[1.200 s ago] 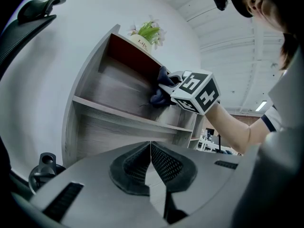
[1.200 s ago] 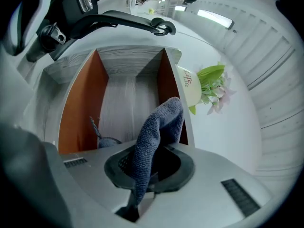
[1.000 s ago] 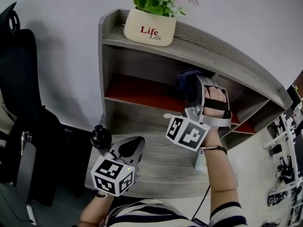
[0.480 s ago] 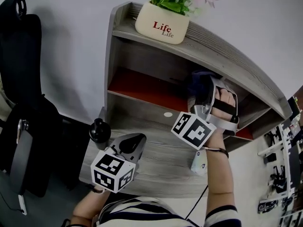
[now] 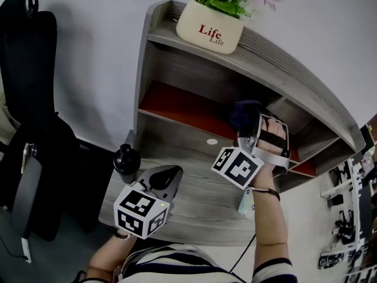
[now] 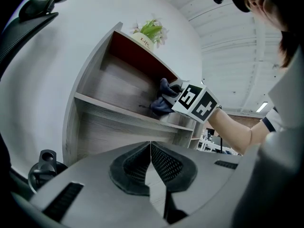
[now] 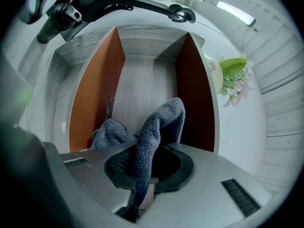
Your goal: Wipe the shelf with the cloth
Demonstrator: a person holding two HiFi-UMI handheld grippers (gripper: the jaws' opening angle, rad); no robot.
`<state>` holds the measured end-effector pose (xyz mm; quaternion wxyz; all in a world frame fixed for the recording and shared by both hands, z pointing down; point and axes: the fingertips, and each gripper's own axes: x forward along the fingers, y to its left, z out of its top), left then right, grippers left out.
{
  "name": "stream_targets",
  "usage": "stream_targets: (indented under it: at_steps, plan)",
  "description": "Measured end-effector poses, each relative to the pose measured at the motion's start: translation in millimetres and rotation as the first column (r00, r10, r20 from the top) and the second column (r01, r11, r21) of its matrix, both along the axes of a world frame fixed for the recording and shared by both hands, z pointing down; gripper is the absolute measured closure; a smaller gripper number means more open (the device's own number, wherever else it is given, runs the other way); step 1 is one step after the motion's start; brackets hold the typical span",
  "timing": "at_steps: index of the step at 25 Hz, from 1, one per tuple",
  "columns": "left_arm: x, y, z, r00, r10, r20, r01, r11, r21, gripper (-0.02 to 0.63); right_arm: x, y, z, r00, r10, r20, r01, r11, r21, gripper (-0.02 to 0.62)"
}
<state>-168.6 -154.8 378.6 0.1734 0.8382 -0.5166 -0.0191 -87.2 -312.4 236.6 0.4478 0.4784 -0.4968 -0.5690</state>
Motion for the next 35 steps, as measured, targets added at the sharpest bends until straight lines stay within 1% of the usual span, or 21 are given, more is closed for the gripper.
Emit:
stream_targets:
  at_steps: [7,13,22,27,32,35]
  plan:
    - [0.2,1.1,4.2,1.000,0.004,0.003,-0.004,1.000,-0.011,0.589,-0.5,3.2,28.5,1.000,0.008,-0.016,-0.009,0.998,-0.065,0.551]
    - [3.9,-0.8,3.8,1.000,0.014,-0.004,-0.014,1.000,-0.012,0.589,0.2,4.3,50.6,1.000,0.020,-0.011,-0.022,0.991,-0.129,0.551]
    - [2.5,-0.5,6.4,1.000,0.011,-0.005,-0.011,1.000,-0.019,0.589,-1.1,8.9,72.7,1.000,0.023,0.002,-0.022,0.981,-0.194,0.551]
    - [4.9,1.3,4.2,1.000,0.018,-0.001,-0.018,1.000,-0.014,0.589,-0.8,10.8,75.7,0.999,0.010,0.038,-0.001,0.978,-0.211,0.551]
    - [7.4,4.8,1.7,1.000,0.021,0.005,-0.021,1.000,-0.008,0.589,-2.0,10.9,78.6,0.999,0.001,0.053,0.010,0.977,-0.214,0.551]
    - [8.3,7.4,-0.4,1.000,0.021,0.010,-0.021,1.000,-0.003,0.589,-4.8,13.5,66.2,0.990,-0.046,0.130,0.068,0.983,-0.168,0.551]
